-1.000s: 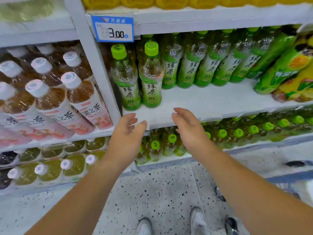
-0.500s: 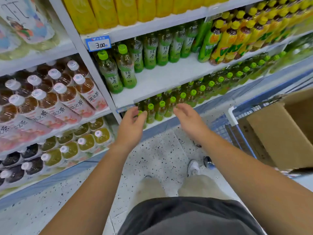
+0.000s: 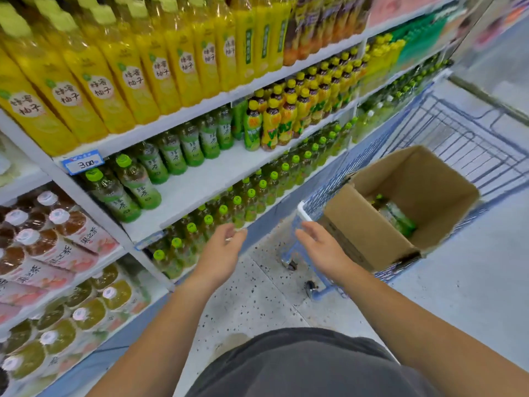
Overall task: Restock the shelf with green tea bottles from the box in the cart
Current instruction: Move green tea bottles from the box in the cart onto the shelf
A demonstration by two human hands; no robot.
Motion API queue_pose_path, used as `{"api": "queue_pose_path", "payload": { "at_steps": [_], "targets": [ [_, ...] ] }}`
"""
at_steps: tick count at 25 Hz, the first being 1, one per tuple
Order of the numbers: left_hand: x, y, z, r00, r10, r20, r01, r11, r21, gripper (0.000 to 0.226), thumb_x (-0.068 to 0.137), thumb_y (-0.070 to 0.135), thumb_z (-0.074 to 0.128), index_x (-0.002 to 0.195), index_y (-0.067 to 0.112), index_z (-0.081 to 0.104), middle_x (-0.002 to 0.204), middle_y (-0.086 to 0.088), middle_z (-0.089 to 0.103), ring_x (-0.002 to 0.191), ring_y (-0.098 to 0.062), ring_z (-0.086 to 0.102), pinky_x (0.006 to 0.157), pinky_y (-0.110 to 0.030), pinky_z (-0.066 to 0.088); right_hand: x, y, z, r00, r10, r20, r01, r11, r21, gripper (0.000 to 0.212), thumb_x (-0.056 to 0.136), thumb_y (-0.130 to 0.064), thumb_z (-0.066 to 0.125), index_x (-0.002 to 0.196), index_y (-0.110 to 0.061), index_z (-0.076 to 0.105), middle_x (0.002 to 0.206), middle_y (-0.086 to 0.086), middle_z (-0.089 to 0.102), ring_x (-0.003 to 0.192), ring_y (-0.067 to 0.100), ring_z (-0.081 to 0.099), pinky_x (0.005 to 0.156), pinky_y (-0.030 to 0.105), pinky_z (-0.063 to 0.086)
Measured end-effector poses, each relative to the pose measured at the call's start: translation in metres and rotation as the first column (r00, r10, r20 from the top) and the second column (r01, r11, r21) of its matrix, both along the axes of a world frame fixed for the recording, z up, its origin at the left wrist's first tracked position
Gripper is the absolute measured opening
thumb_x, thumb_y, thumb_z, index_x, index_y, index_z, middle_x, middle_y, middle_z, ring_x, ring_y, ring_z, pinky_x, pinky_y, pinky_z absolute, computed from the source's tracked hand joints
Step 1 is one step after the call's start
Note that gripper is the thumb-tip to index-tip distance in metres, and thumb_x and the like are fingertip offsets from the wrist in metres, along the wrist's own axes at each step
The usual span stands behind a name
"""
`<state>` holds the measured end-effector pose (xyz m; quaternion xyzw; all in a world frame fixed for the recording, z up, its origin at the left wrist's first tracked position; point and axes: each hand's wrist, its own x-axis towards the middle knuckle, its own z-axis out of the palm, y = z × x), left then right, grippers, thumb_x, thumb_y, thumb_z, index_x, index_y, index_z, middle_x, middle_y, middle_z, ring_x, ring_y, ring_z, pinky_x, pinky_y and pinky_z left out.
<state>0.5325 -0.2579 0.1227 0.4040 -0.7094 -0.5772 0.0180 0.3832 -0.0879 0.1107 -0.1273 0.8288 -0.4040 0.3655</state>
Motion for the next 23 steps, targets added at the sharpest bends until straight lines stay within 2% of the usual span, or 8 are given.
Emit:
{"api": "queue_pose_path", "payload": {
  "at_steps": [4,7,10,15,18,20,22,23],
  "targets": [
    [-0.064,0.052,0.011,0.997,-0.072,-0.021,0.072,0.997,0.027,0.058,0.102,0.050,0.048,0.153,0.023,0.037,0.149,0.005,0.046,0.122,-0.010,0.046,0.093,-0.030,0.037,-0.049,0.057,0.003,0.996,-0.070,-0.047,0.070,0.998,0.000,0.057,0.105,-0.043,0.046,0.156,-0.019,0.034,0.156,0.003,0.043,0.132,0.021,0.048,0.095,0.029,0.036],
    [-0.114,0.097,0.013,0.992,-0.122,-0.011,0.123,0.992,0.022,0.056,0.102,0.050,0.048,0.151,0.025,0.037,0.143,0.008,0.047,0.115,-0.008,0.046,0.086,-0.025,0.041,-0.093,0.105,0.004,0.990,-0.133,-0.041,0.133,0.991,0.015,0.060,0.105,-0.043,0.047,0.157,-0.017,0.032,0.155,0.002,0.043,0.136,0.021,0.046,0.096,0.024,0.033],
    [-0.160,0.135,0.010,0.990,-0.144,-0.004,0.144,0.989,0.039,0.057,0.100,0.052,0.050,0.150,0.027,0.039,0.147,0.006,0.048,0.119,-0.012,0.050,0.100,-0.035,0.043,-0.137,0.151,0.004,0.986,-0.165,-0.027,0.165,0.986,-0.001,0.057,0.104,-0.042,0.049,0.155,-0.019,0.035,0.146,-0.002,0.048,0.127,0.016,0.049,0.099,0.026,0.035],
    [-0.227,0.183,0.011,0.971,-0.236,0.029,0.232,0.966,0.112,0.061,0.102,0.051,0.049,0.155,0.026,0.032,0.148,0.010,0.044,0.122,-0.008,0.045,0.093,-0.029,0.037,-0.207,0.208,0.003,0.972,-0.233,-0.005,0.233,0.972,0.031,0.060,0.103,-0.047,0.047,0.156,-0.023,0.030,0.142,-0.002,0.051,0.121,0.017,0.050,0.106,0.038,0.040],
    [-0.271,0.189,0.008,0.950,-0.302,0.080,0.292,0.949,0.120,0.067,0.101,0.053,0.048,0.158,0.025,0.025,0.151,0.010,0.044,0.124,-0.010,0.047,0.100,-0.032,0.043,-0.236,0.225,0.000,0.948,-0.314,0.056,0.312,0.949,0.037,0.061,0.104,-0.045,0.046,0.158,-0.021,0.027,0.131,-0.002,0.050,0.120,0.018,0.048,0.105,0.038,0.039],
    [-0.309,0.190,0.005,0.932,-0.347,0.106,0.330,0.932,0.147,0.068,0.103,0.050,0.046,0.159,0.025,0.017,0.135,0.017,0.050,0.107,-0.004,0.052,0.081,-0.016,0.049,-0.254,0.228,-0.010,0.924,-0.376,0.075,0.372,0.926,0.059,0.062,0.104,-0.045,0.046,0.158,-0.021,0.027,0.132,-0.001,0.051,0.124,0.021,0.049,0.109,0.042,0.039],
    [-0.346,0.191,0.005,0.915,-0.383,0.127,0.364,0.919,0.151,0.068,0.105,0.046,0.043,0.160,0.020,0.012,0.107,0.020,0.052,0.082,0.003,0.049,0.052,-0.002,0.042,-0.269,0.226,-0.017,0.893,-0.446,0.063,0.441,0.894,0.081,0.060,0.105,-0.043,0.046,0.157,-0.020,0.029,0.127,-0.002,0.053,0.122,0.020,0.051,0.108,0.042,0.040],
    [-0.363,0.192,-0.001,0.905,-0.404,0.137,0.383,0.911,0.154,0.069,0.106,0.044,0.042,0.161,0.018,0.010,0.098,0.017,0.053,0.077,0.003,0.048,0.053,-0.001,0.040,-0.275,0.225,-0.021,0.878,-0.475,0.056,0.469,0.878,0.094,0.059,0.105,-0.042,0.046,0.157,-0.019,0.030,0.123,-0.002,0.054,0.116,0.019,0.052,0.103,0.039,0.041]
  ]
}}
